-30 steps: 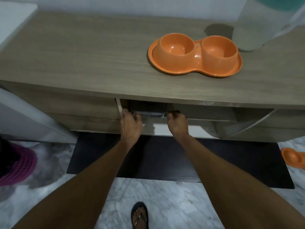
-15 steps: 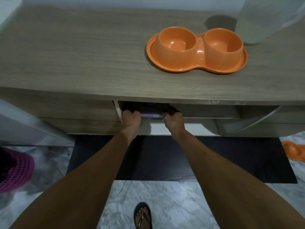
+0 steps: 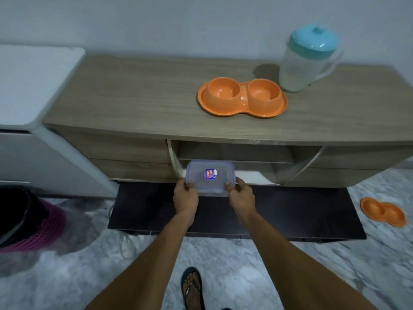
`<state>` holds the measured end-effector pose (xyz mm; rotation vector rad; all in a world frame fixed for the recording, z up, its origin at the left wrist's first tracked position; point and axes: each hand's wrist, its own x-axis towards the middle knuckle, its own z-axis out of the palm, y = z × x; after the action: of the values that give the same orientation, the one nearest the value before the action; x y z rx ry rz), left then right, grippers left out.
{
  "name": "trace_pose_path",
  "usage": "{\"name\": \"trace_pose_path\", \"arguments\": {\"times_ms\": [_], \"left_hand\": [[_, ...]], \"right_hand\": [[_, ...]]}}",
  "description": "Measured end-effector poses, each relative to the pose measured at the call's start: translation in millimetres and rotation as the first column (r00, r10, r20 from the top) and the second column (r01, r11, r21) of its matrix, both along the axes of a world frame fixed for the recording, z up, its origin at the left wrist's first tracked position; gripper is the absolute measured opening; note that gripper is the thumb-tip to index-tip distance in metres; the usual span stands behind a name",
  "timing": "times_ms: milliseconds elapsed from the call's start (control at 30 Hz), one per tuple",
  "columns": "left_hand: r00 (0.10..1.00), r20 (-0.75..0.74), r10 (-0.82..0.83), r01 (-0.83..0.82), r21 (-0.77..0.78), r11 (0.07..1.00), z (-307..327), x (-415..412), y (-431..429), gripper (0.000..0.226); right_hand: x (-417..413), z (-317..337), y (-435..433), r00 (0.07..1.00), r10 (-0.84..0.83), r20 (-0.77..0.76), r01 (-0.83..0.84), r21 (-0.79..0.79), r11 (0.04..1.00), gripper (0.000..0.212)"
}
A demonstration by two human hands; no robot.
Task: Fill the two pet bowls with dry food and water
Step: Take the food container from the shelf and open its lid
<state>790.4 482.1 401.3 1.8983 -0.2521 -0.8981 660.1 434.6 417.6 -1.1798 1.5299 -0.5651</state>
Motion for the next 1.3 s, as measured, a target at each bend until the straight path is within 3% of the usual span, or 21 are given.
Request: {"name": "trace_pose_path", "arguments": {"times_ms": [267, 500, 667, 867, 1167, 1300], "left_hand": [[0.997, 0.063, 0.038, -0.032, -0.103, 0.994, 107.1, -18.4, 32.2, 0.027], [0.983, 0.172, 0.057, -0.014, -0.239, 0.971, 178.1, 5.8, 4.1, 0.023], [0.966, 0.248, 0.077, -0.014, -0.247, 0.969, 210.0, 43.0, -21.7, 0.025], [0.943, 0.323, 0.079, -0.016, -0.193, 0.981, 217.5, 109.6, -70.5, 0.025], [0.97, 0.243, 0.027, 0.023, -0.197, 0.98, 192.3, 197.0, -144.1, 0.01], [0.98, 0.199, -0.026, 0.058, -0.157, 0.986, 168.9, 218.9, -158.5, 0.021]], "right_hand": [[-13.8, 99.3, 30.1, 0.999, 0.024, 0.045, -0.017, -0.146, 0.989, 0.023], [6.2, 170.4, 3.2, 0.995, 0.067, 0.078, -0.044, -0.271, 0.961, 0.028], [44.5, 194.2, -26.3, 0.993, 0.105, 0.048, -0.085, -0.31, 0.947, 0.034], [108.1, 202.8, -74.8, 0.993, 0.102, 0.061, -0.078, -0.309, 0.948, 0.03], [189.5, 175.8, -141.2, 0.996, 0.061, 0.059, -0.047, -0.223, 0.974, 0.038], [204.8, 161.7, -150.1, 0.997, 0.056, 0.046, -0.046, -0.196, 0.979, 0.037]]}}
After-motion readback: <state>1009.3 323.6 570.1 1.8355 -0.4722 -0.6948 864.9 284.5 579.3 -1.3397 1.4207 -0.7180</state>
